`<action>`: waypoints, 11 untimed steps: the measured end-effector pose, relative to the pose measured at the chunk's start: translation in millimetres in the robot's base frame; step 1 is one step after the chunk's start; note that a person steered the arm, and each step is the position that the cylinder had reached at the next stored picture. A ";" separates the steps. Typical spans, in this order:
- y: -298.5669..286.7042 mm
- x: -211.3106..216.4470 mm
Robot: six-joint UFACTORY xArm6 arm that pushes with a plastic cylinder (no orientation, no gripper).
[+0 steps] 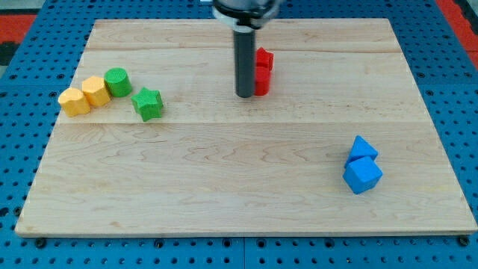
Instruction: Slide the red circle to the top right side of the blue triangle
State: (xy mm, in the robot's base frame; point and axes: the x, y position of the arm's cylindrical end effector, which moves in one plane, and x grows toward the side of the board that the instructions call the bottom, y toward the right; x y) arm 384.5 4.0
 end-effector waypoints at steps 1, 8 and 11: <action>-13.7 -26.5; 200.0 32.8; 102.0 -55.6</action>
